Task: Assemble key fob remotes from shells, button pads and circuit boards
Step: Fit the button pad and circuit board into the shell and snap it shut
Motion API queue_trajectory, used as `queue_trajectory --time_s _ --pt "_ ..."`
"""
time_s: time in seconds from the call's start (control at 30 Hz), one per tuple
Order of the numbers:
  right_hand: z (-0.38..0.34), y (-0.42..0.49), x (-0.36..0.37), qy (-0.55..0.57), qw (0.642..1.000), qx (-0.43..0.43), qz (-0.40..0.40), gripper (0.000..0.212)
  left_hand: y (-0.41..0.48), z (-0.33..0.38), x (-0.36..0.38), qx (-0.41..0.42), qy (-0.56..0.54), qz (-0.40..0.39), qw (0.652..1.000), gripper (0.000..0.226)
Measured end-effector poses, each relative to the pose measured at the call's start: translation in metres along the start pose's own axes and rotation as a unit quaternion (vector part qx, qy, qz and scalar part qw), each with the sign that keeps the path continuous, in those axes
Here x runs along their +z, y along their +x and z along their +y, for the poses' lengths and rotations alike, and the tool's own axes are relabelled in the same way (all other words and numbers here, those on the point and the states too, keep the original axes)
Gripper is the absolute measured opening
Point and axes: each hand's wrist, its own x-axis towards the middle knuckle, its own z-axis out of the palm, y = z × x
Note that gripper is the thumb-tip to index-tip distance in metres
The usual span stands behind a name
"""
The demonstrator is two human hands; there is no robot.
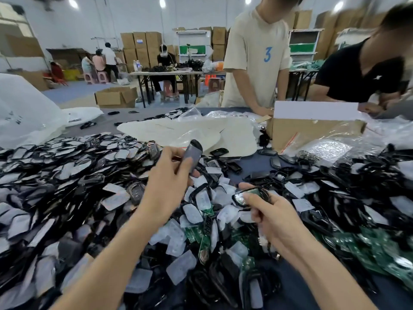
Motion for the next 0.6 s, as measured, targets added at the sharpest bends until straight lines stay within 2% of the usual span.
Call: queue_trajectory --time_s 0.1,0.23,0.33,0.43,0.6 --pt "0.002 -0.013 -0.02 -0.032 0.999 -0.024 0.015 0.019 -0.037 -0.001 0.053 0.042 -0.019 -0.029 0.999 0.012" --pt "0.006 -0.019 -0.037 -0.054 0.995 -0.062 0.059 0.02 -0.059 -0.002 0.095 0.074 -0.012 -0.004 0.997 0.013" --pt "0.005 -0.02 -0.039 -0.068 0.994 -0.069 0.043 0.026 -0.067 -0.009 0.106 0.067 -0.025 -0.008 0.997 0.008" --pt "0.008 -0.019 -0.036 -0.068 0.995 -0.075 0.013 0.011 -0.07 -0.015 0.109 0.067 -0.019 -0.008 0.998 0.01" --pt "0.009 -0.018 -0.033 -0.064 0.995 -0.075 -0.016 0.016 -0.068 -0.017 0.107 0.073 -0.001 -0.013 0.997 0.008"
